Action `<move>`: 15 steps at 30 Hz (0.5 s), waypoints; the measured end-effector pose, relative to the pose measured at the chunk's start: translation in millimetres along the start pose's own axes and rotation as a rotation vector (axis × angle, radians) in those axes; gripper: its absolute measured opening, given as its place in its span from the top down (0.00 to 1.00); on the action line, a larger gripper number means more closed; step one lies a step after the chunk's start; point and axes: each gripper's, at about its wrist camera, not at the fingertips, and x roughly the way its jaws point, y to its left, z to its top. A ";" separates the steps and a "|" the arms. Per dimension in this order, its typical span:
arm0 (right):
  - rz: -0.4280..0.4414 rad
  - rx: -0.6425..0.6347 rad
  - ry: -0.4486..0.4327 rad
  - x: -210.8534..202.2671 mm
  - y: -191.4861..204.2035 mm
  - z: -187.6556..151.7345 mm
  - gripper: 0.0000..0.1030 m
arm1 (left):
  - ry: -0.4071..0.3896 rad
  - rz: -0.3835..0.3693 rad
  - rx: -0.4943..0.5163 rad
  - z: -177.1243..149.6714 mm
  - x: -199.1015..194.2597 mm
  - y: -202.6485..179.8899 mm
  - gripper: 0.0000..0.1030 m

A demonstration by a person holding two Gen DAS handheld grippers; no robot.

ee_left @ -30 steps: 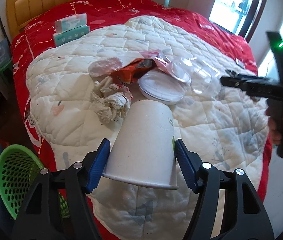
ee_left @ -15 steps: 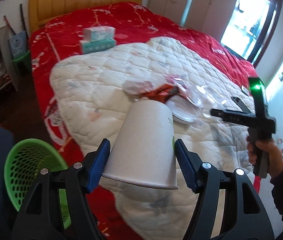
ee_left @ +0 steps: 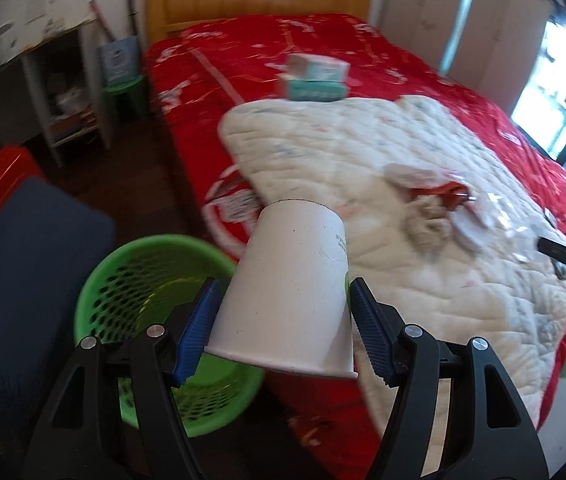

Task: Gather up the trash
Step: 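Carry both cups over the green basket and open both tools to drop them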

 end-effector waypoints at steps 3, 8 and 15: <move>0.050 -0.067 -0.016 -11.3 34.6 -2.0 0.46 | 0.017 0.052 -0.042 -7.3 3.6 27.7 0.36; 0.155 -0.145 -0.009 -14.6 95.7 -4.2 0.46 | 0.051 0.117 -0.087 -17.7 16.0 65.7 0.36; 0.243 -0.221 0.030 4.8 169.7 -4.3 0.46 | 0.089 0.140 -0.144 -24.1 33.5 102.6 0.33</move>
